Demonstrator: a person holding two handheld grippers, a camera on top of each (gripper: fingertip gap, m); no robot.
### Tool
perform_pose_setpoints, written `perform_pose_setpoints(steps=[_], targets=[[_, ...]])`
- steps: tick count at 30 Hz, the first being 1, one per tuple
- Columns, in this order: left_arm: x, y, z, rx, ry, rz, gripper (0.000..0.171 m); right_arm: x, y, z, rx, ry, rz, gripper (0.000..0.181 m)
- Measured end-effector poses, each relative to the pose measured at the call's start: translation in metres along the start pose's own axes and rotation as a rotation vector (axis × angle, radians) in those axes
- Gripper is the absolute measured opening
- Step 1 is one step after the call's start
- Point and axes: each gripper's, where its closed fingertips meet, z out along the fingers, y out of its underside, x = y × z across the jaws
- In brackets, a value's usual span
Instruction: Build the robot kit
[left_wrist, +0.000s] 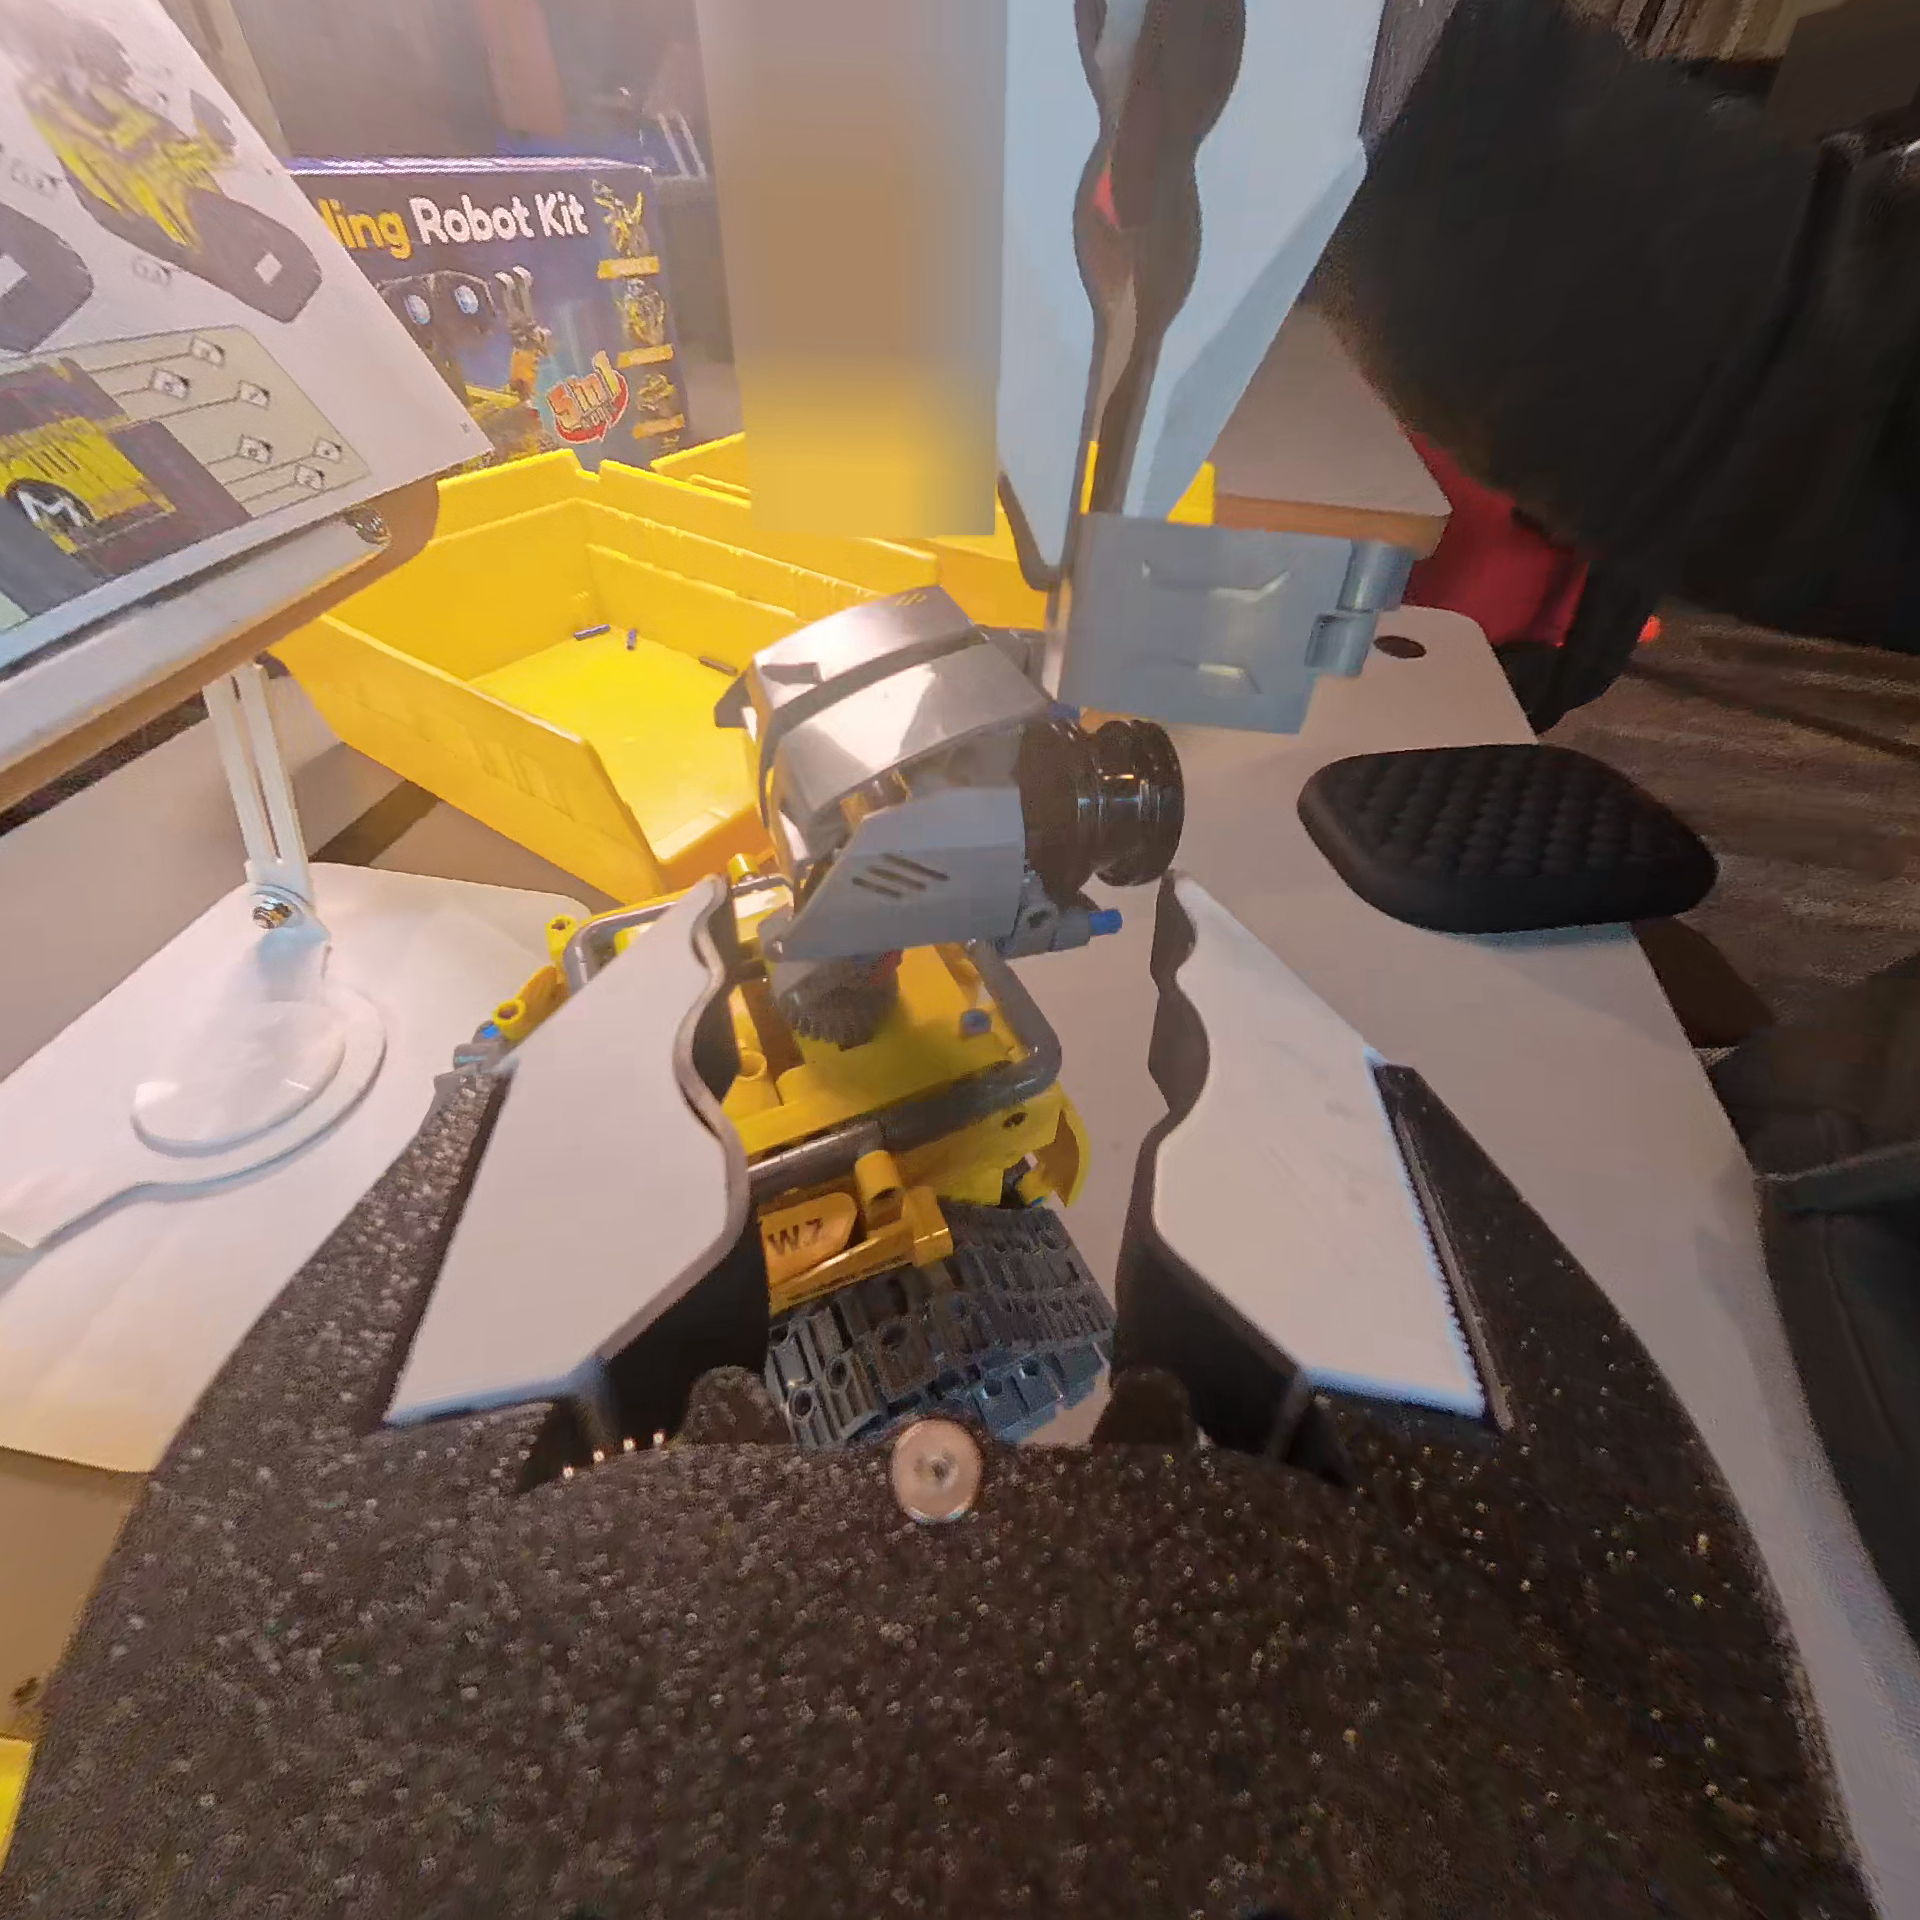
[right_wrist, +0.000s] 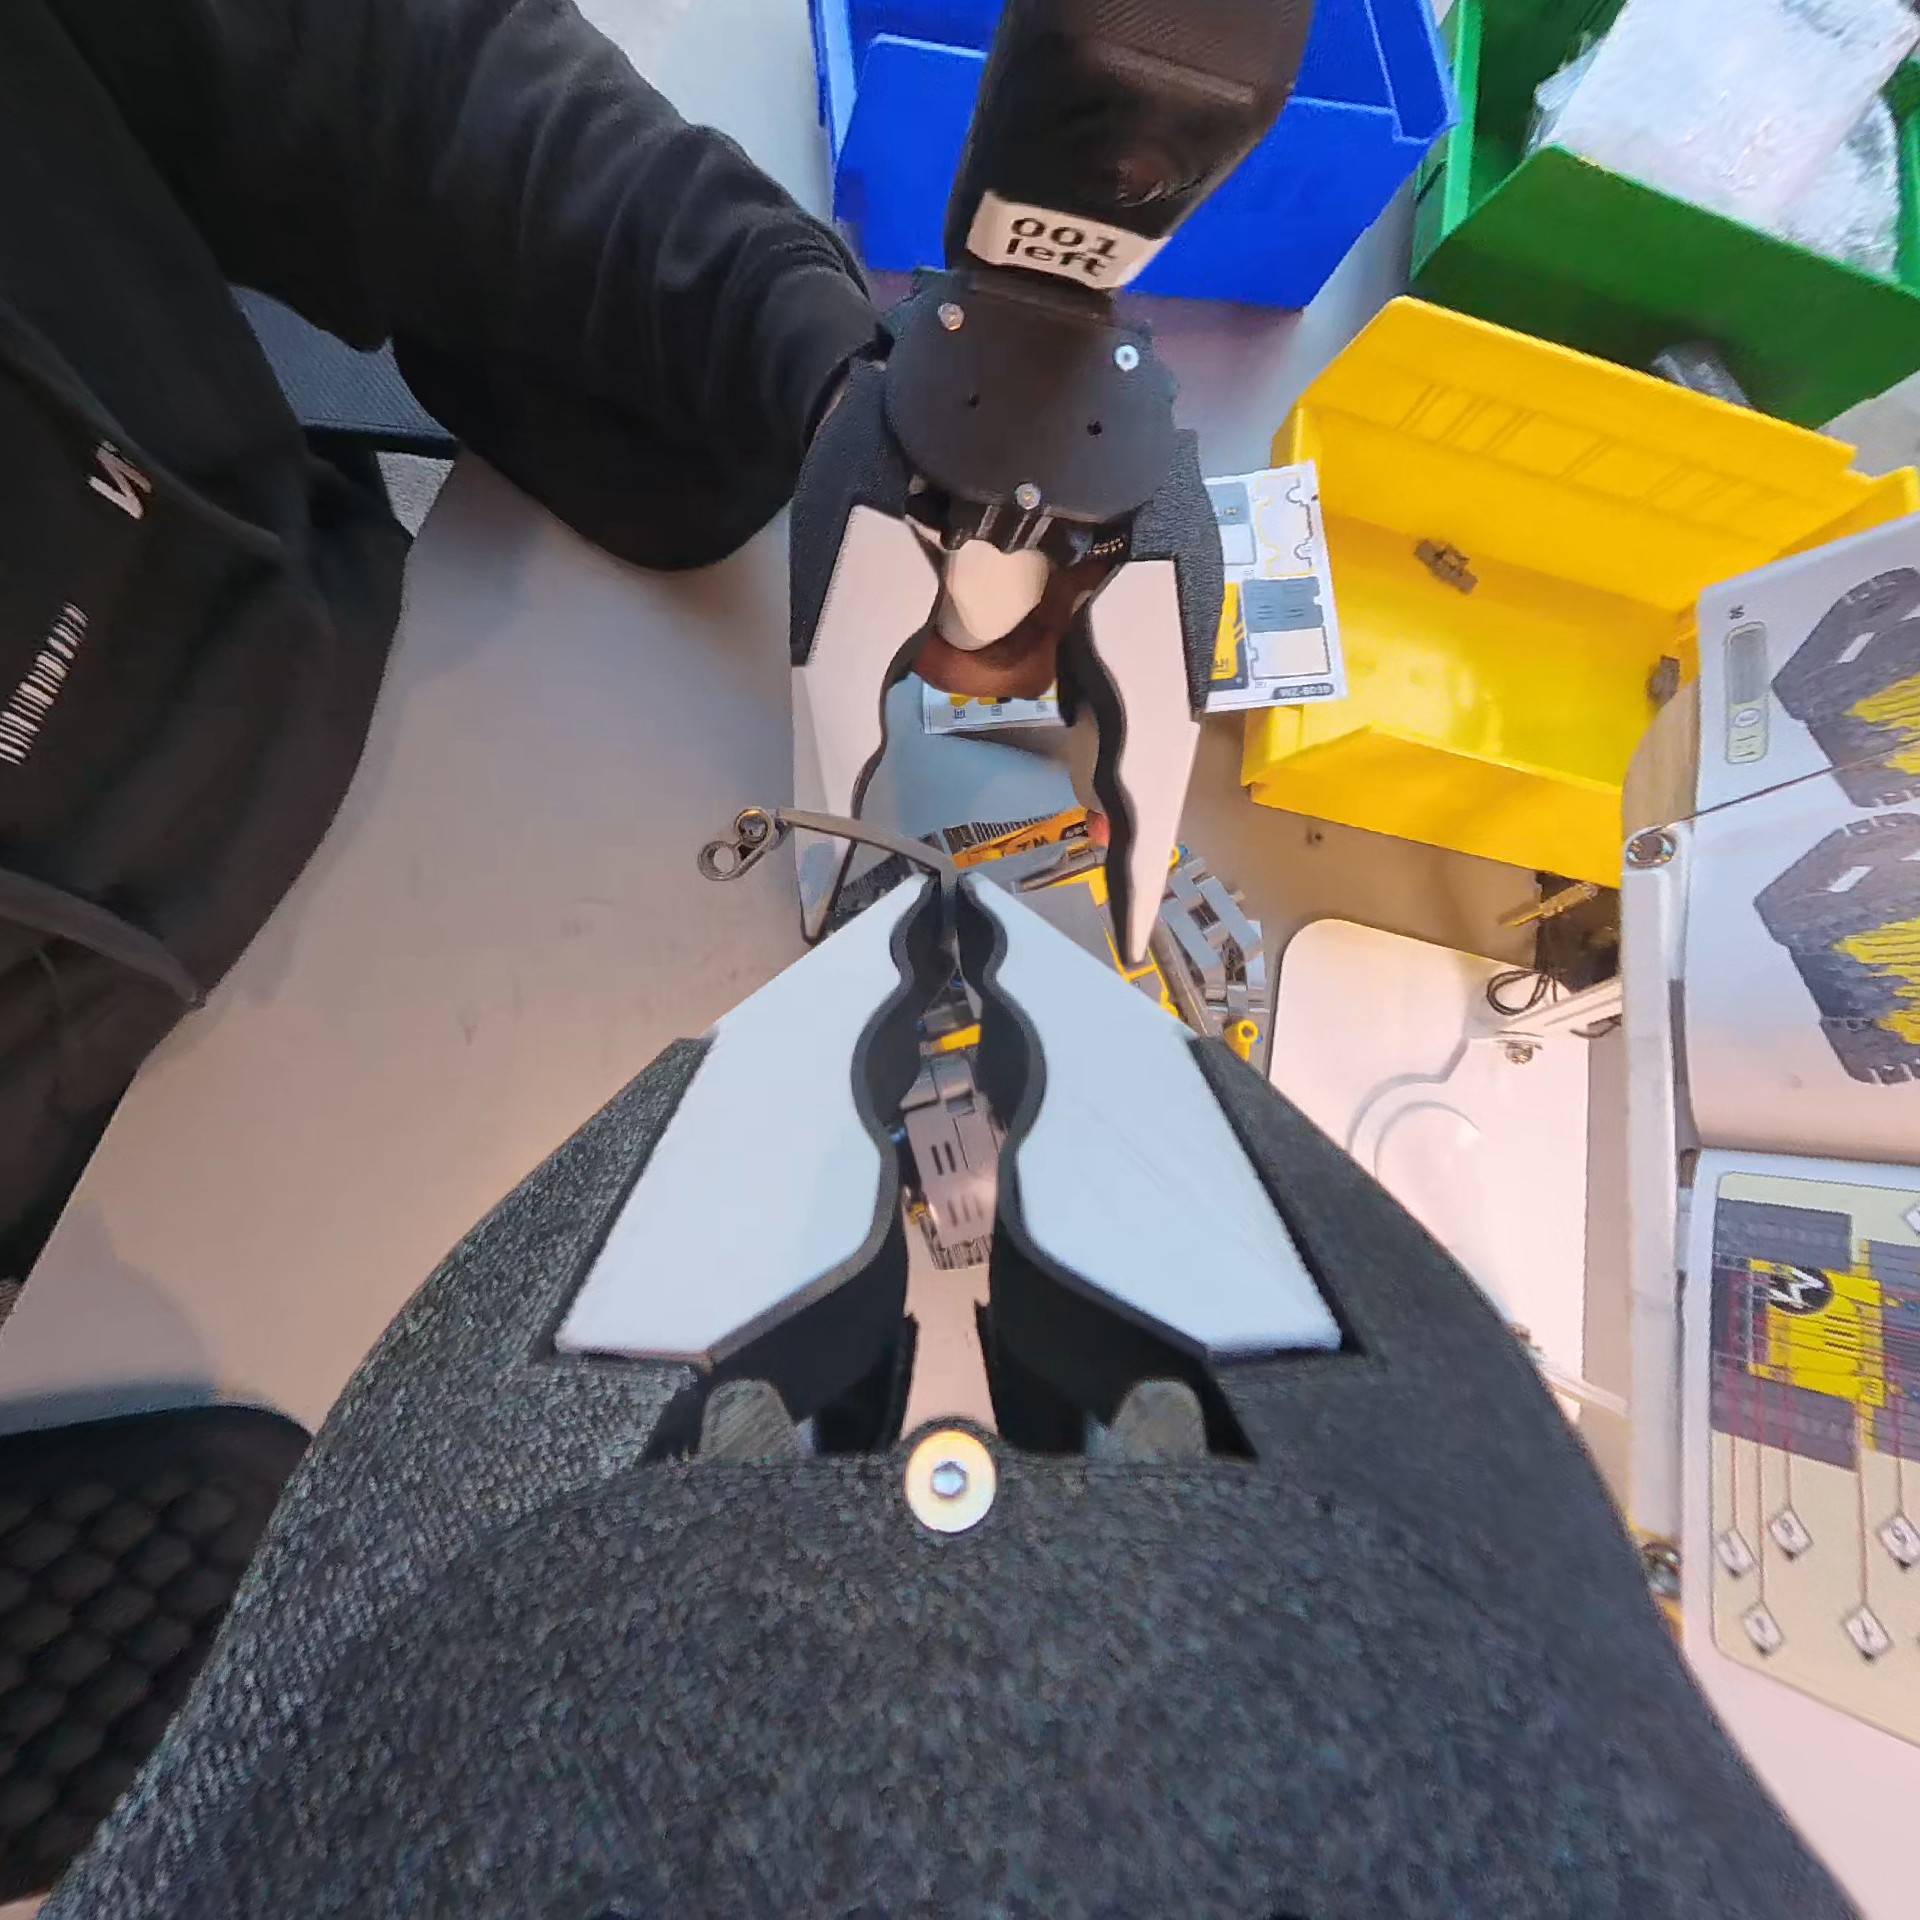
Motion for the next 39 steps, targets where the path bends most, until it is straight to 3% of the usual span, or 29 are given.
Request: perform_pose_setpoints(steps=[2, 9, 12, 17, 20, 22, 24, 29, 34, 37, 39], targets=[[0.004, 0.002, 0.003, -0.012, -0.008, 0.053, 0.069, -0.003, 0.005, -0.002, -0.002, 0.041, -0.014, 0.002], [0.005, 0.005, -0.001, -0.032, 0.002, 0.095, 0.067, -0.039, 0.027, -0.032, 0.04, 0.169, -0.008, 0.002], [0.006, 0.01, -0.005, -0.064, 0.014, 0.148, 0.067, -0.046, 0.092, -0.031, -0.15, 0.3, 0.026, 0.002], [0.006, 0.019, -0.008, -0.11, -0.001, 0.216, 0.06, -0.043, 0.219, -0.009, -0.397, 0.539, 0.239, 0.002], [0.011, 0.021, -0.015, -0.115, -0.013, 0.2, 0.065, -0.047, 0.259, 0.002, -0.419, 0.593, 0.318, 0.002], [0.009, 0.023, -0.025, -0.112, -0.051, 0.183, 0.066, -0.047, 0.261, 0.001, -0.379, 0.604, 0.353, 0.004], [0.0, 0.031, -0.037, -0.14, -0.12, 0.154, 0.065, -0.042, 0.253, -0.008, -0.347, 0.63, 0.356, 0.018], [-0.015, 0.072, -0.055, -0.232, -0.257, 0.051, 0.069, -0.03, 0.177, -0.021, -0.088, 0.606, 0.284, 0.043], [-0.004, 0.102, -0.039, -0.25, -0.199, -0.058, 0.074, -0.028, 0.128, 0.003, 0.017, 0.523, 0.185, 0.066], [-0.004, 0.105, -0.033, -0.244, -0.204, -0.036, 0.072, -0.023, 0.117, 0.027, 0.081, 0.532, 0.156, 0.068], [-0.005, 0.105, -0.033, -0.243, -0.22, -0.024, 0.069, -0.02, 0.114, 0.036, 0.13, 0.581, 0.111, 0.055]])
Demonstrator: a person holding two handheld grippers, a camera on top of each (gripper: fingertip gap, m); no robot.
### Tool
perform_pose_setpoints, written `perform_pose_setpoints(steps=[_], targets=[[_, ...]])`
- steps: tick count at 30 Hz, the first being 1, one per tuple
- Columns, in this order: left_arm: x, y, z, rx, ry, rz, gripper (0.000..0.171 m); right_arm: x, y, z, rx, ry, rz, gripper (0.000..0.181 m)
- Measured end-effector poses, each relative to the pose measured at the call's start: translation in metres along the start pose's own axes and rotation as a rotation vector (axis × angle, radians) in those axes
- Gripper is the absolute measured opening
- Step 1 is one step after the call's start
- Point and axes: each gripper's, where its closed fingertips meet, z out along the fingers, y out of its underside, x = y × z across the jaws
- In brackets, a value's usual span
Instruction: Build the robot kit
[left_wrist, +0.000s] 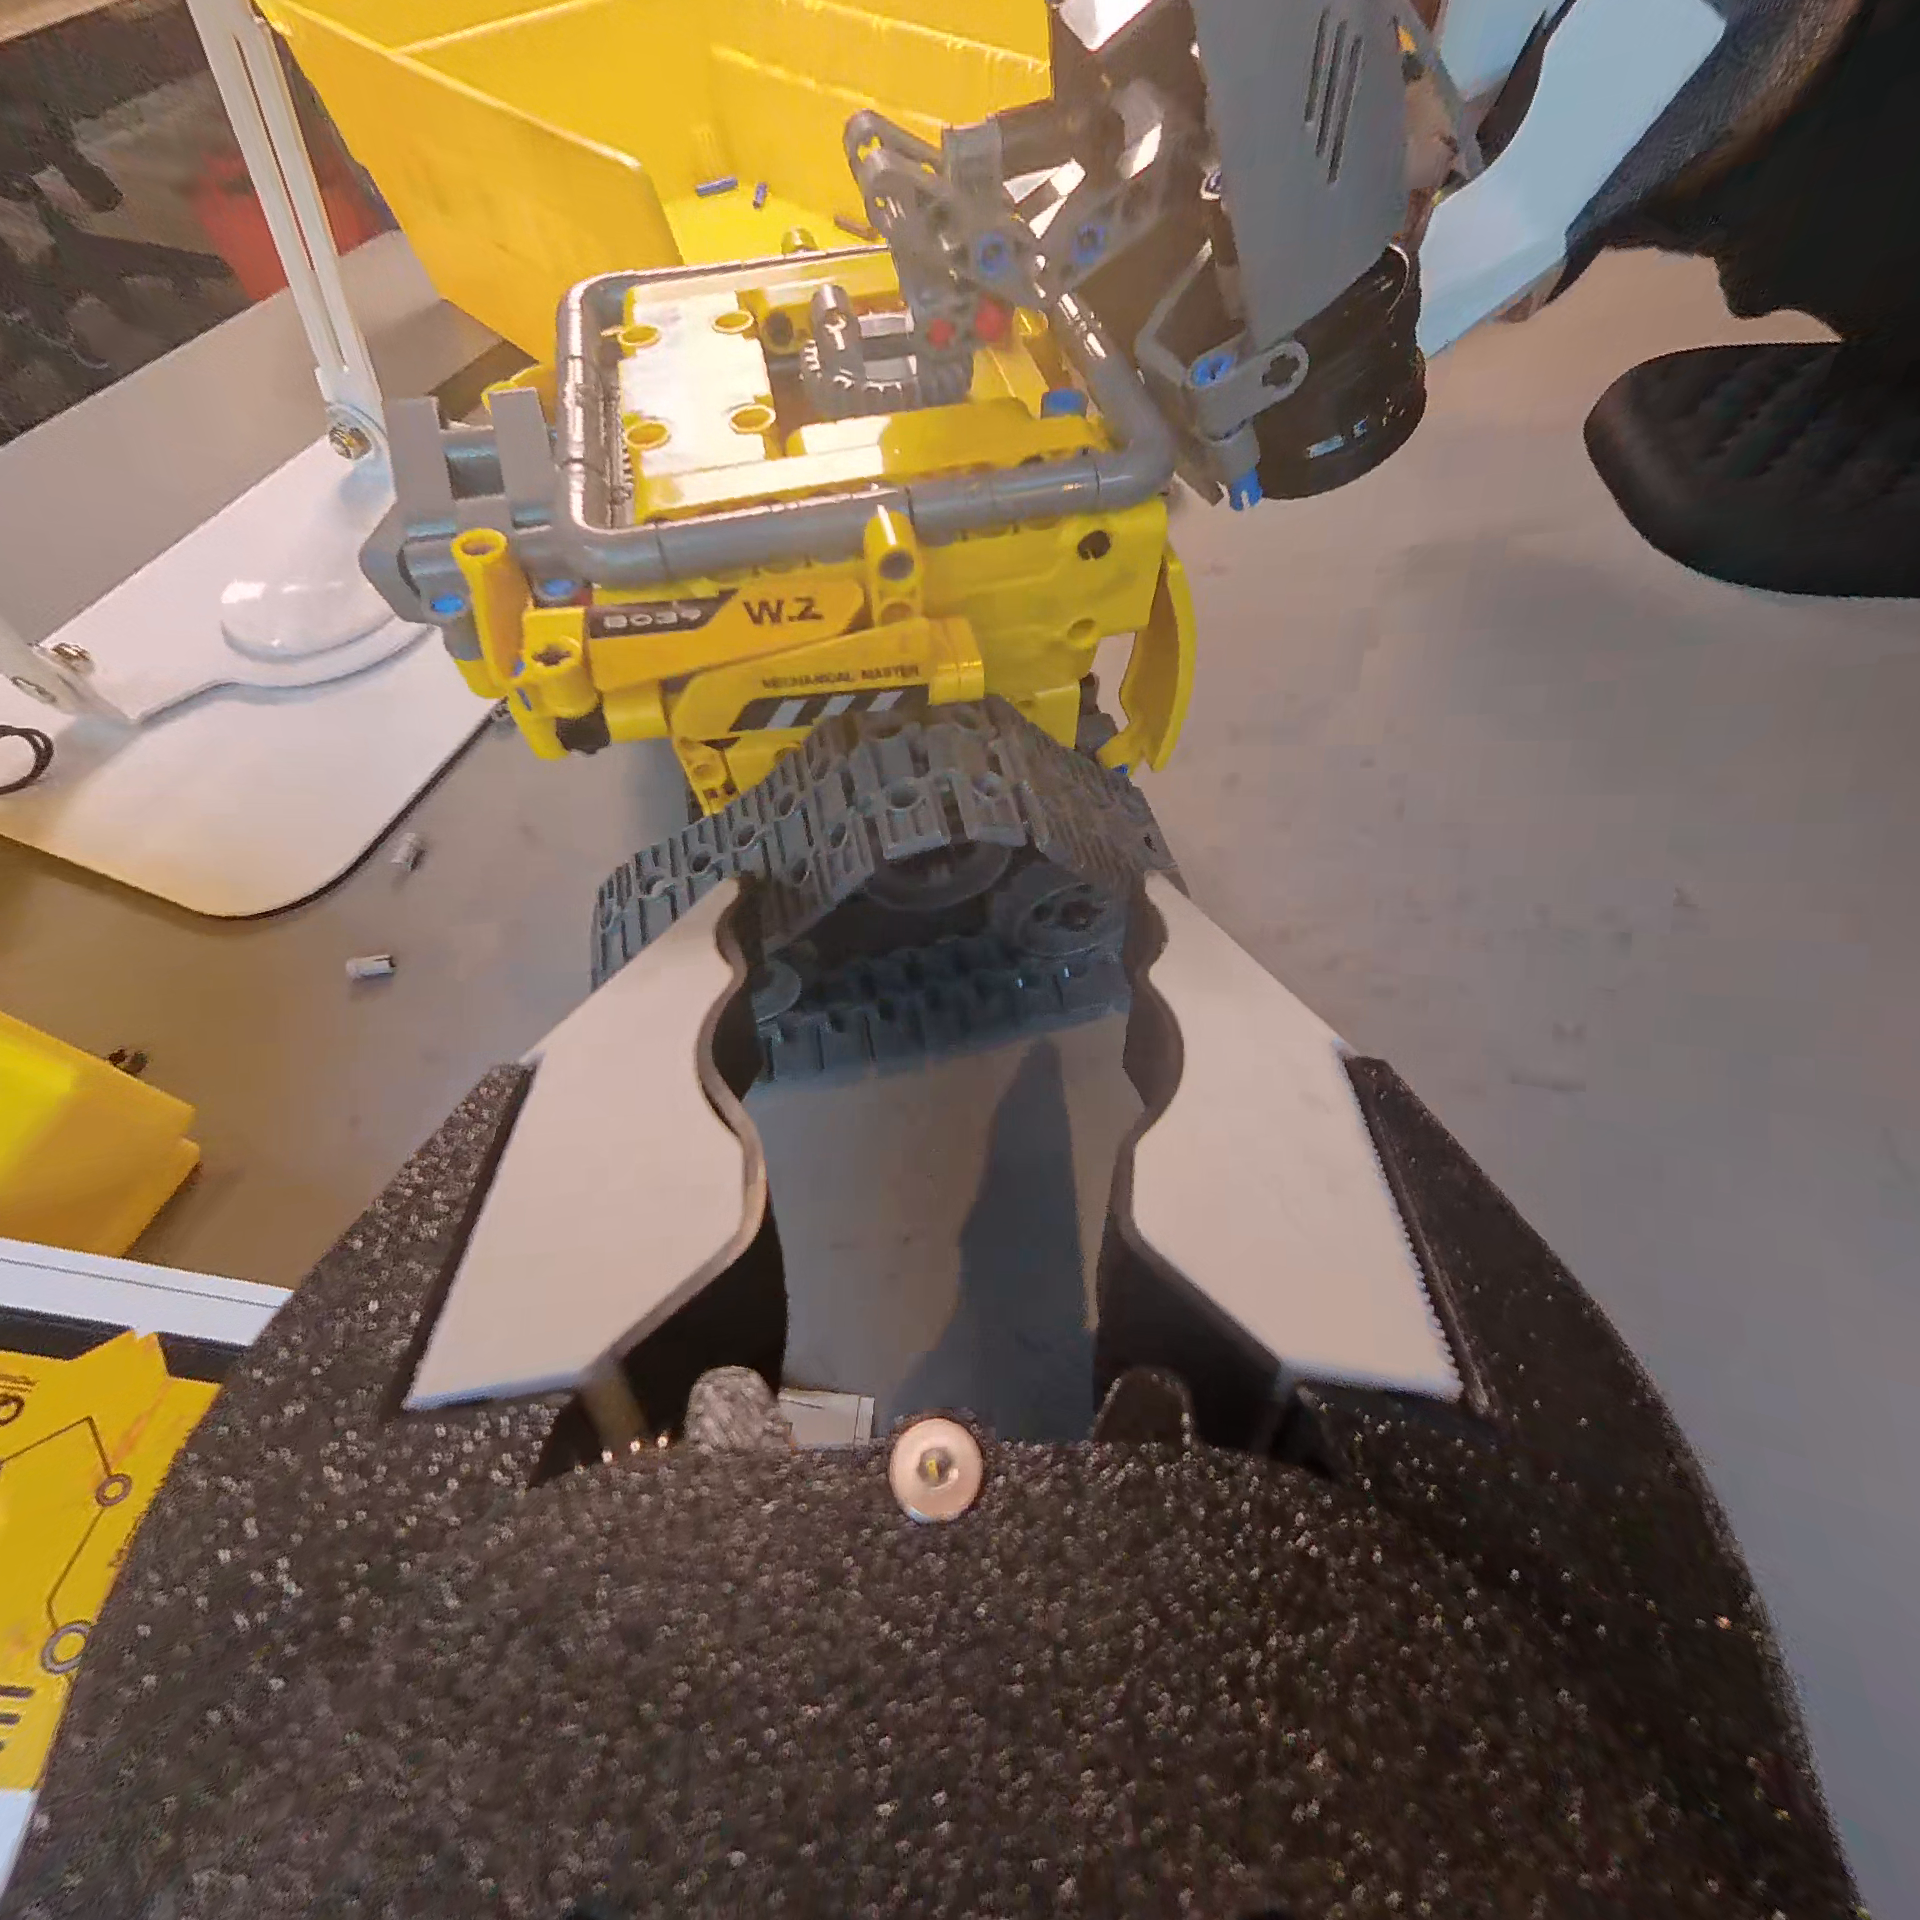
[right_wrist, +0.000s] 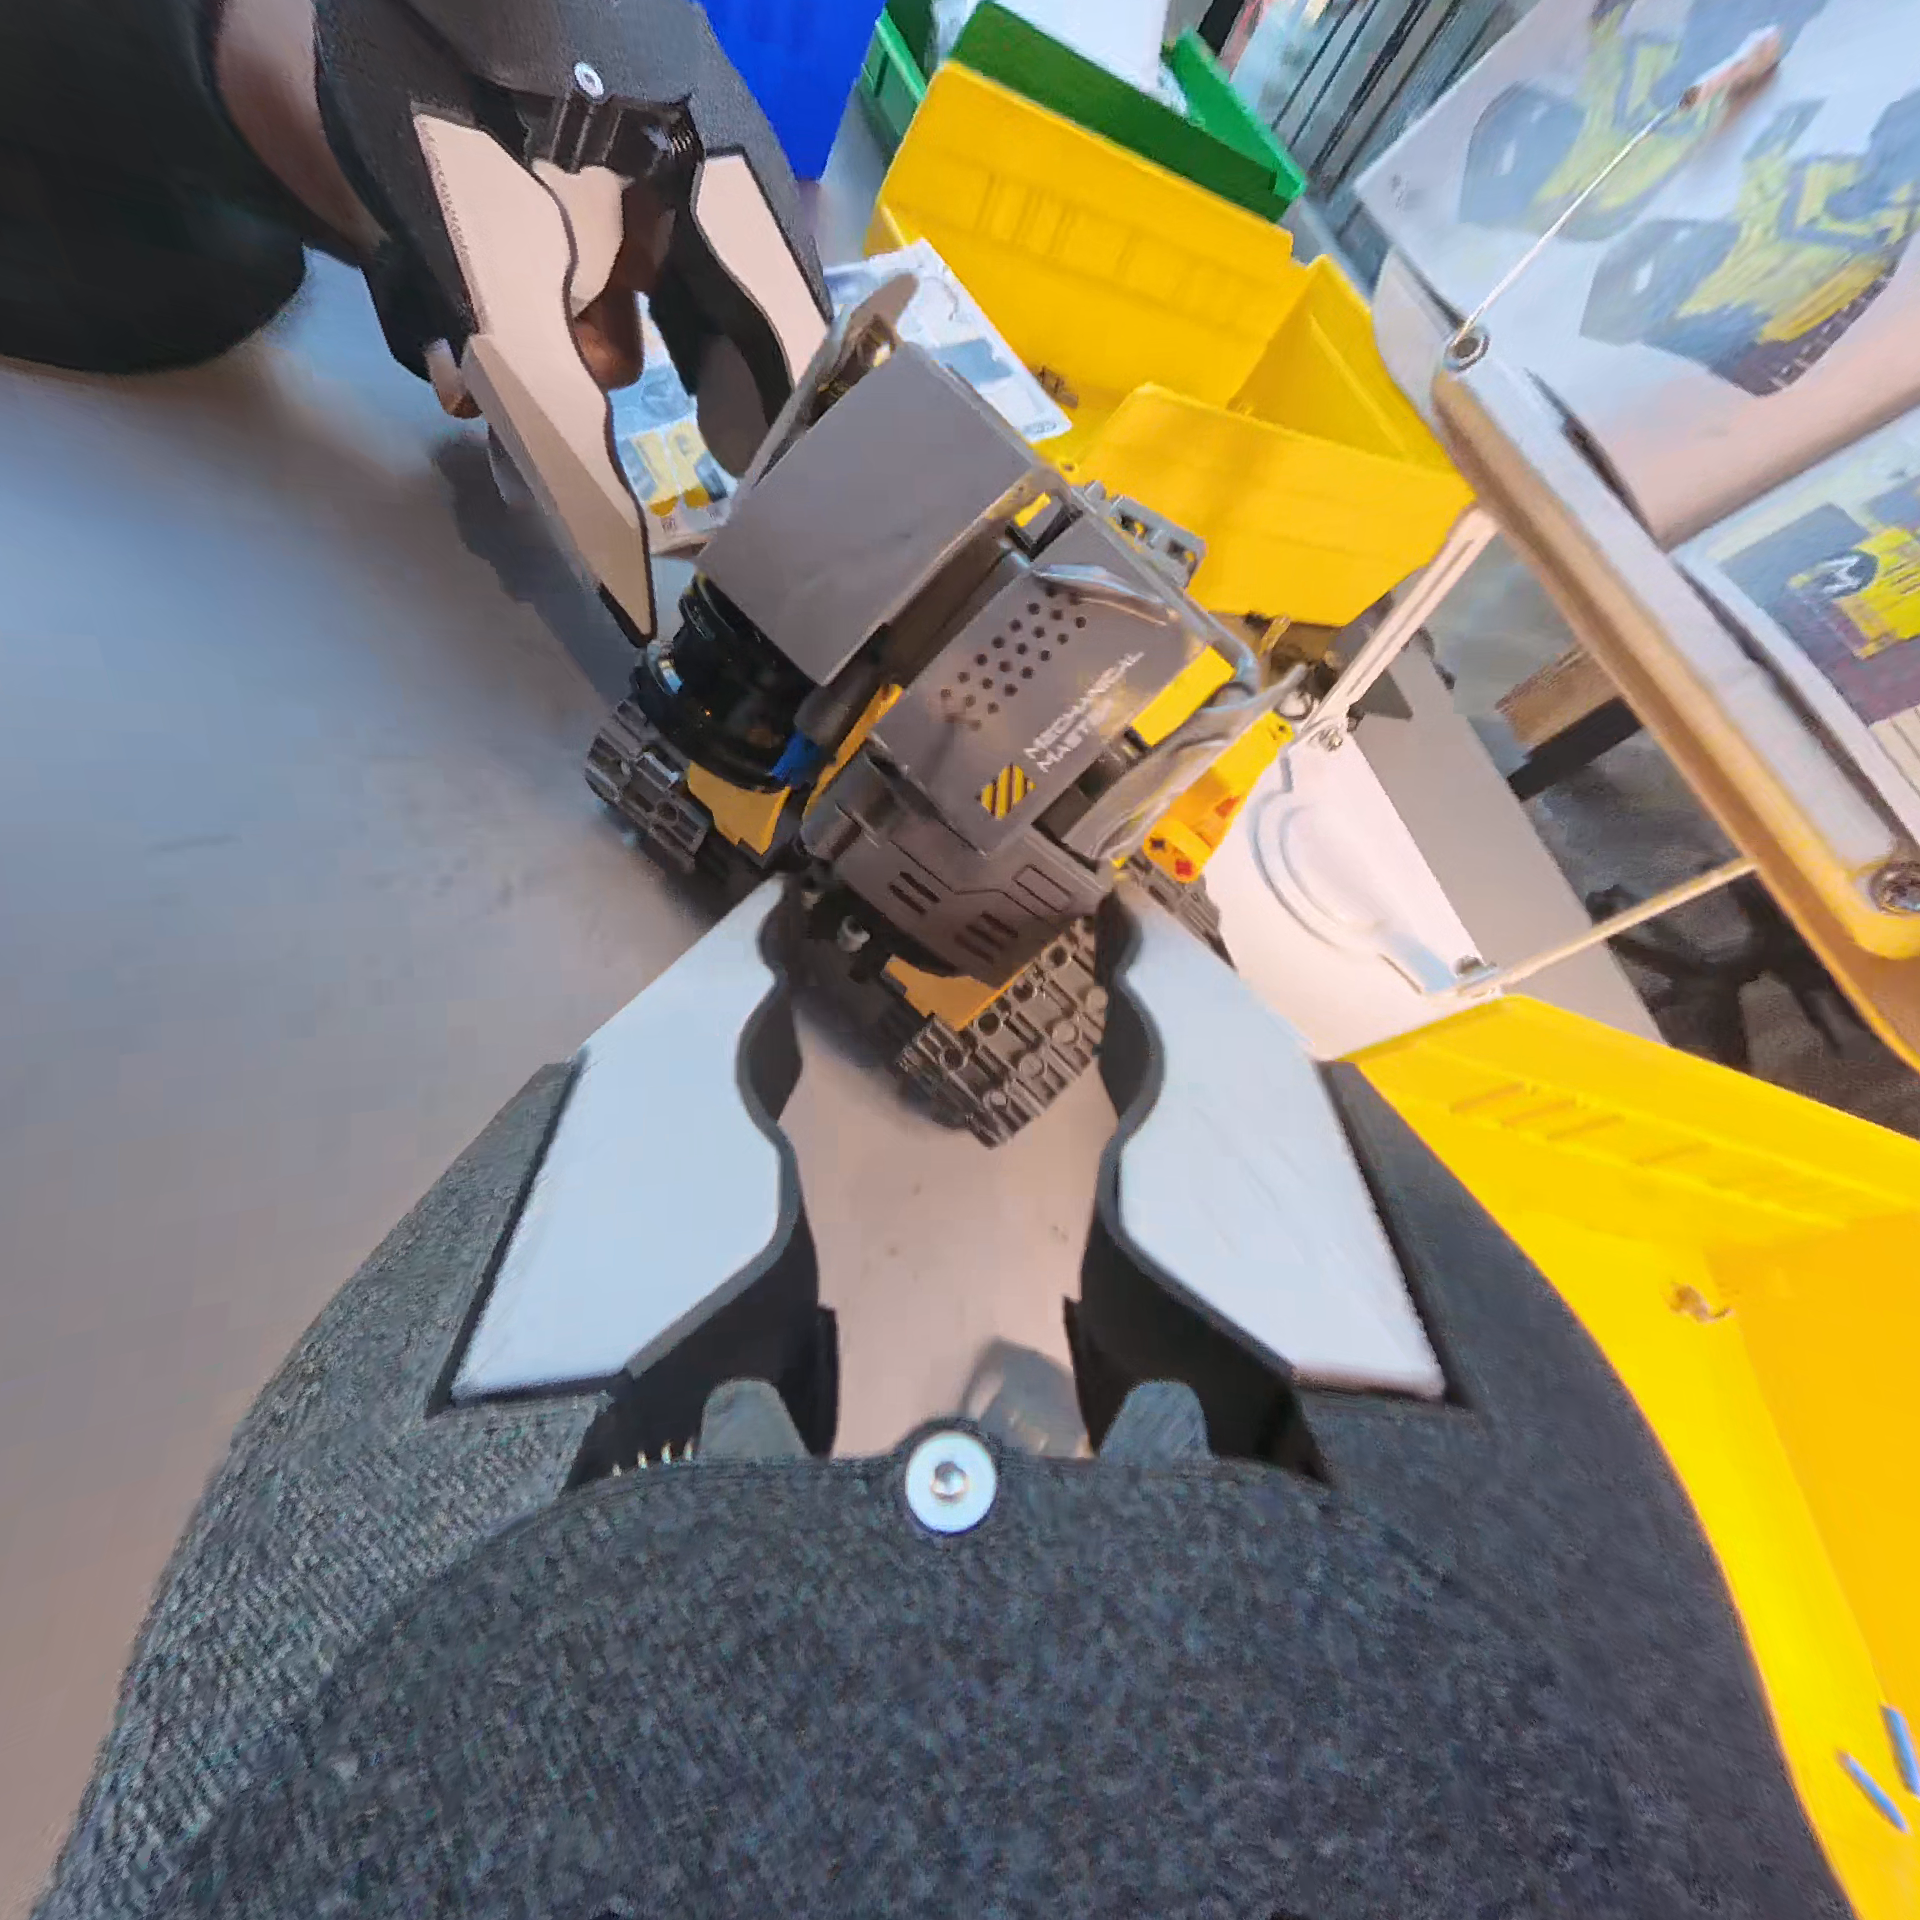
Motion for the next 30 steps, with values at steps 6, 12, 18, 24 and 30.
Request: perform_pose_setpoints(steps=[6, 12, 18, 24, 30], targets=[[-0.004, -0.002, 0.001, 0.043, -0.026, 0.015, 0.063, 0.002, -0.005, 0.002, 0.123, 0.076, -0.008, 0.04], [-0.003, -0.003, 0.0, 0.053, -0.036, 0.05, 0.061, -0.001, -0.008, -0.003, 0.146, 0.089, -0.033, 0.036], [-0.017, -0.002, -0.005, 0.049, -0.105, 0.055, 0.058, -0.013, -0.008, -0.009, 0.187, 0.024, -0.066, 0.028], [-0.031, -0.012, -0.021, 0.139, -0.124, -0.012, 0.049, -0.001, -0.002, -0.022, 0.214, 0.031, -0.03, 0.041], [-0.002, -0.017, -0.013, 0.153, 0.05, -0.057, 0.058, 0.012, 0.041, 0.007, 0.032, 0.043, 0.09, 0.089]])
